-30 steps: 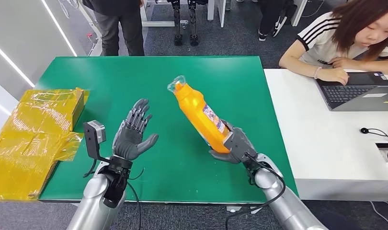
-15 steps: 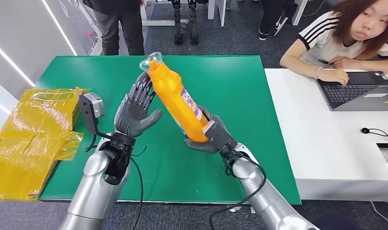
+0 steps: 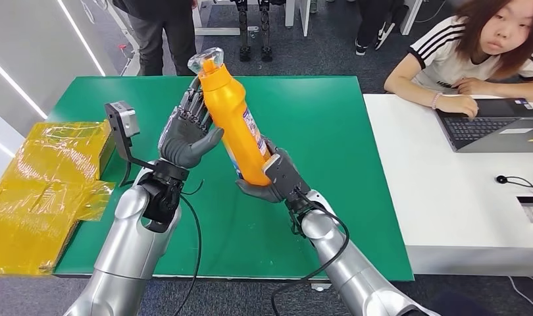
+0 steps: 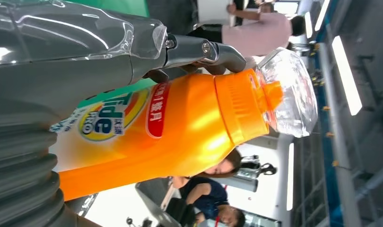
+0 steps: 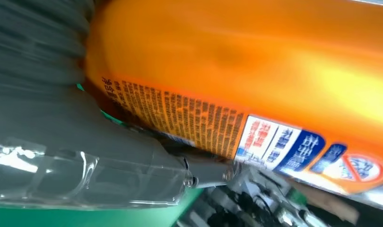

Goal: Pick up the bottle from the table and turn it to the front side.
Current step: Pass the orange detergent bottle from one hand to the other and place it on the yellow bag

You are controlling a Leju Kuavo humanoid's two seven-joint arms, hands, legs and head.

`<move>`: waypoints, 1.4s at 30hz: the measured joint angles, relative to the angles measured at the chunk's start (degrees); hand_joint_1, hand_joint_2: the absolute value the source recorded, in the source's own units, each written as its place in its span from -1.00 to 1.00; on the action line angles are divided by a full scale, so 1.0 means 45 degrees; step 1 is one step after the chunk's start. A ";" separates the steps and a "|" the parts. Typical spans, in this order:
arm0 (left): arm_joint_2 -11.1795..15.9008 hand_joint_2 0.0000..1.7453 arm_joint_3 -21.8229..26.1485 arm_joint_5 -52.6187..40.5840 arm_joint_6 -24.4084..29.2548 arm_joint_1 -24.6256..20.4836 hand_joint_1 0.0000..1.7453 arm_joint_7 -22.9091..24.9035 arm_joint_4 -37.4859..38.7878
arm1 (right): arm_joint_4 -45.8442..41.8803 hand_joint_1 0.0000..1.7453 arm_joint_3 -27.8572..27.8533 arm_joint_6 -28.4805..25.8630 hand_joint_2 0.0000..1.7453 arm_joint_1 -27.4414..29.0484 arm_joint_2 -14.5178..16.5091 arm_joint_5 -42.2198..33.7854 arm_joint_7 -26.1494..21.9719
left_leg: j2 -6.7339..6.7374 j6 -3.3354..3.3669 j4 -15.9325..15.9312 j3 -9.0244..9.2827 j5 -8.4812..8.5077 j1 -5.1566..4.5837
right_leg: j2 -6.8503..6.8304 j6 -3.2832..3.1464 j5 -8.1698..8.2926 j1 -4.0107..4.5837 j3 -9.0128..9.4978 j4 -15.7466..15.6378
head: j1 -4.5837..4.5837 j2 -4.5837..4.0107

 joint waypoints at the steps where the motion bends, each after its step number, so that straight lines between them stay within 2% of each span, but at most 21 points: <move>1: -0.0028 1.00 -0.0008 -0.0016 -0.0046 -0.0108 -1.00 0.0097 0.0099 | 0.0179 1.00 0.0023 0.0020 1.00 -0.0079 0.0033 0.0029 0.0048 | 0.0002 0.0000 0.0001 0.0000 0.0000 0.0000 | 0.0003 -0.0001 0.0001 0.0000 -0.0001 0.0000 | 0.0000 0.0000; 8: -0.0177 1.00 -0.0223 -0.0314 -0.0015 -0.0757 -1.00 0.0960 0.0914 | 0.1730 1.00 0.0299 -0.0436 1.00 -0.0471 0.0335 0.0419 0.0024 | 0.0001 -0.0001 0.0002 0.0000 0.0000 0.0001 | 0.0005 -0.0002 0.0001 0.0001 -0.0009 0.0001 | 0.0000 0.0000; 18: -0.0182 1.00 -0.0332 0.0064 -0.0654 -0.1579 -0.98 0.1001 0.2851 | 0.2283 1.00 0.0291 -0.0449 1.00 -0.0396 0.0358 0.0432 0.0140 | 0.0008 -0.0001 0.0002 -0.0001 0.0000 0.0000 | 0.0016 -0.0002 0.0001 0.0000 -0.0014 0.0001 | 0.0000 0.0000; 22: -0.0189 1.00 -0.0431 0.0081 -0.0939 -0.1719 1.00 0.1245 0.3021 | 0.2331 1.00 0.0259 -0.0554 1.00 -0.0309 0.0351 0.0340 0.0173 | 0.0016 -0.0001 0.0004 -0.0001 0.0000 0.0000 | 0.0023 -0.0002 0.0001 0.0000 -0.0019 0.0000 | -0.0001 0.0000; 27: -0.0180 1.00 -0.0715 0.0261 -0.1324 -0.1840 1.00 0.1644 0.3074 | 0.2290 1.00 0.0171 -0.0584 1.00 -0.0070 0.0269 0.0177 0.0156 | 0.0016 -0.0002 0.0003 -0.0002 -0.0001 0.0000 | 0.0024 -0.0002 0.0001 0.0000 -0.0021 0.0000 | 0.0000 0.0000; 40: -0.0166 1.00 -0.1047 0.0601 -0.1584 -0.2023 1.00 0.1751 0.3284 | 0.2043 1.00 -0.0005 -0.0178 1.00 0.0173 0.0090 -0.0649 0.0071 | 0.0022 -0.0001 0.0004 -0.0003 0.0000 0.0000 | 0.0028 -0.0005 0.0003 0.0000 -0.0021 0.0001 | 0.0000 0.0000; 41: -0.0166 1.00 -0.1061 0.0608 -0.1590 -0.2023 1.00 0.1753 0.3284 | 0.2035 0.90 -0.0022 -0.0136 1.00 0.0186 0.0076 -0.0709 0.0051 | 0.0022 -0.0001 0.0004 -0.0003 -0.0001 0.0000 | 0.0028 -0.0005 0.0003 0.0000 -0.0021 0.0001 | 0.0000 0.0000; 42: -0.0164 1.00 -0.1081 0.0638 -0.1602 -0.2023 1.00 0.1754 0.3286 | 0.2024 0.42 -0.0040 -0.0072 1.00 0.0202 0.0063 -0.0808 0.0022 | 0.0022 -0.0001 0.0004 -0.0003 -0.0001 0.0000 | 0.0028 -0.0005 0.0003 0.0000 -0.0021 0.0000 | -0.0001 0.0000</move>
